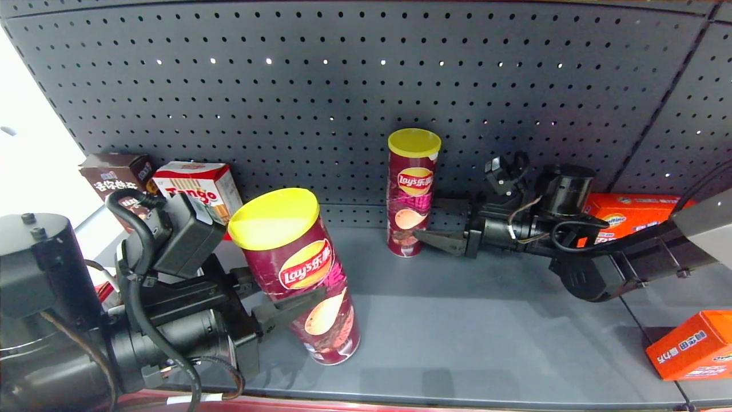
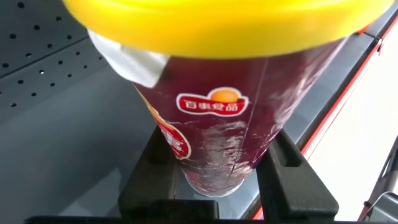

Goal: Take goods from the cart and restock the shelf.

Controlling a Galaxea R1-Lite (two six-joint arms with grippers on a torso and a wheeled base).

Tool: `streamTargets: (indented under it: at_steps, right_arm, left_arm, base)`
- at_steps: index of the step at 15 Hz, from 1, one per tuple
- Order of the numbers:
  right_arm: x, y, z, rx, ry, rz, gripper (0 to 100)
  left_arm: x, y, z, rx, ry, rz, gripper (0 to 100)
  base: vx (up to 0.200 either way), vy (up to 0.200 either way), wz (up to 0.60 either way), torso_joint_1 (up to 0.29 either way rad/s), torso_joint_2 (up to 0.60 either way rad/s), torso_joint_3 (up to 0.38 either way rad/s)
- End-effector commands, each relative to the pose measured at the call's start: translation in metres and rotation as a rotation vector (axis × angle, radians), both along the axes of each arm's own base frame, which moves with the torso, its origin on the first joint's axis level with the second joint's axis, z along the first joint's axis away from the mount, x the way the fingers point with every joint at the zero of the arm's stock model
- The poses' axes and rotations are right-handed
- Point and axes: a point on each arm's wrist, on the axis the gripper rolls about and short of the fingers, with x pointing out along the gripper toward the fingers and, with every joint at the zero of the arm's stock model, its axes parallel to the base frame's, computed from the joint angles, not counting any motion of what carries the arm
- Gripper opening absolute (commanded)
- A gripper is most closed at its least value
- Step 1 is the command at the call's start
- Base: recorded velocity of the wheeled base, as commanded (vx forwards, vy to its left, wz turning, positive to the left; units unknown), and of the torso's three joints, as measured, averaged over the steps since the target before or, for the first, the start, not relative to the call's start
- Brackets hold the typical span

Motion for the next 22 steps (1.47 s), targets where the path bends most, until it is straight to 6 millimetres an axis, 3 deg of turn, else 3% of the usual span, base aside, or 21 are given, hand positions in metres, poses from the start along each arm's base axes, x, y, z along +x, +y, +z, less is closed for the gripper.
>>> streamTargets:
  at_steps: [1,22]
  right_arm:
    - [0.004,0.006,-0.007,-0.004,0.008,0.011,100]
    - [0.027,0.035,-0.033,-0.008,0.020,0.048,100]
  left_arm:
    - [0.000,0.000,0.000,0.001,0.001,0.000,0]
    - [0.001,0.005,-0.005,0.006,0.015,0.008,0]
  base:
    - [0.000,0.000,0.00,0.000,0.00,0.000]
    - [0.000,0.000,0.00,0.000,0.00,0.000]
